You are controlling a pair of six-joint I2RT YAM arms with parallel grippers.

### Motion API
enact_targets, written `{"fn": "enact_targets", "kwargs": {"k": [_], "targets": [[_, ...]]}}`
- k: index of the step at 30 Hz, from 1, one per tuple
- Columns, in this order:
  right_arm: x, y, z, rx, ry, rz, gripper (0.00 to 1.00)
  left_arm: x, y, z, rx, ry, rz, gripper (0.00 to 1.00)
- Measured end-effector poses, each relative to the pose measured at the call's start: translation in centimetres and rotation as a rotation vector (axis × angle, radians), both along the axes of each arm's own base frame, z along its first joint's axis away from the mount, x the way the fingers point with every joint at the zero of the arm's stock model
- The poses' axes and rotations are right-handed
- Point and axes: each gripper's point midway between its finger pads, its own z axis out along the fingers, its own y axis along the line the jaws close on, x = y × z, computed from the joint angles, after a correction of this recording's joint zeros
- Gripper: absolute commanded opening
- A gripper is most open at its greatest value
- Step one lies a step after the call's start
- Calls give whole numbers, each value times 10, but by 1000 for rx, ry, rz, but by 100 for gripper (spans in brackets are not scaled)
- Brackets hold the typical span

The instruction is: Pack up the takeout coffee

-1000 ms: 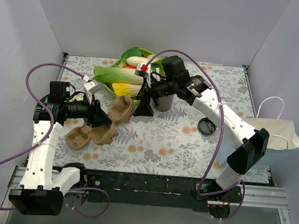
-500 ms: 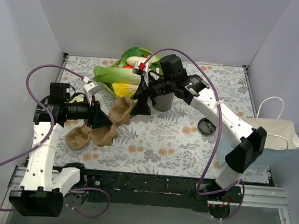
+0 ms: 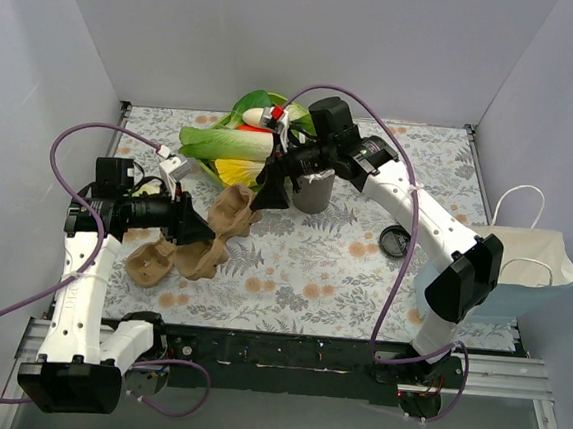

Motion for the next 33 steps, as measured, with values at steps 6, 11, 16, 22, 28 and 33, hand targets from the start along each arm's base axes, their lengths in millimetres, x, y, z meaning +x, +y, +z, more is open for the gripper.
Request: {"fn": "enact_targets", "kwargs": {"k": [6, 11, 16, 22, 28, 33], "targets": [[1, 2, -1, 4, 15, 3, 96, 1, 1, -1, 7, 1, 5, 15], [4, 5, 0, 3, 23, -7, 98, 1, 1, -2, 9, 1, 6, 15], [10, 7, -9, -42, 1, -62, 98, 5, 5, -5, 28, 10, 31, 11], [17, -2, -39, -133, -5, -128, 98, 14, 9, -4, 27, 30, 87, 7], [14, -15, -74, -240, 13, -154, 98, 24, 7, 11, -2, -18, 96, 6], [9, -18, -90, -281, 7, -151, 98, 20, -4, 26, -67, -45, 37, 6]]}}
